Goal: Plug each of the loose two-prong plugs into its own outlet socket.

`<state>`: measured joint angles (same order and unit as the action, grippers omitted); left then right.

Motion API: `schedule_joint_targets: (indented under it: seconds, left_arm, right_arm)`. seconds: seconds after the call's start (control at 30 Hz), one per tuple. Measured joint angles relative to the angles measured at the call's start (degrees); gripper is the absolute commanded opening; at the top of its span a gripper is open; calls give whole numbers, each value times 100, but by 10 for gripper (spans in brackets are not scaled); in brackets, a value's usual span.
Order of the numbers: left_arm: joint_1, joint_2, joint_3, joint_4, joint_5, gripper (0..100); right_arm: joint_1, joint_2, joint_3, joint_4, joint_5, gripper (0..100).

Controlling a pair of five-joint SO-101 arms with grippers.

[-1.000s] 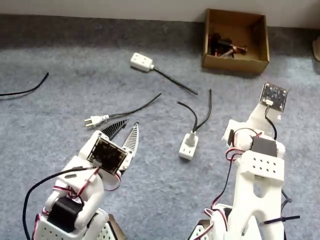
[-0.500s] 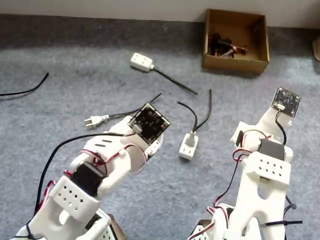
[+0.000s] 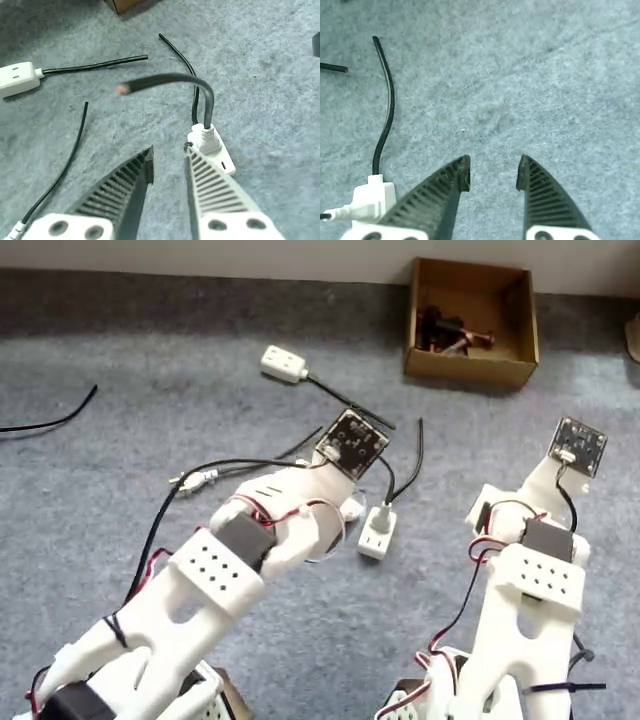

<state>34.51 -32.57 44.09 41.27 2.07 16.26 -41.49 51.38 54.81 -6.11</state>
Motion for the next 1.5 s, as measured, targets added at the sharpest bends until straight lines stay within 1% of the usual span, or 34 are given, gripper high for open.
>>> schedule_joint_targets:
  seconds: [0.17,0.37,0.43,0.6,0.73,0.83,0.97,1.2,1.5]
  left_arm:
    - [237,782,-343,-9,273,152]
    - [273,1591,-571,-9,659,155]
    - [264,1714,-571,-9,686,173]
    - [308,1758,-571,-26,712,197]
    - [343,1758,-571,-88,712,201]
    - [484,1758,-475,-387,712,228]
    - [510,1758,-229,-791,712,229]
    - [554,1758,-44,-958,712,231]
    - [554,1776,466,-1626,712,232]
  right_arm:
    - [360,0,0,0,0,153]
    - [484,0,0,0,62,153]
    - [580,0,0,0,88,153]
    - [791,0,0,0,97,153]
    - [774,0,0,0,105,153]
    - [774,0,0,0,105,153]
    - [800,0,0,0,105,153]
    - [791,0,0,0,105,153]
    - [791,0,0,0,105,153]
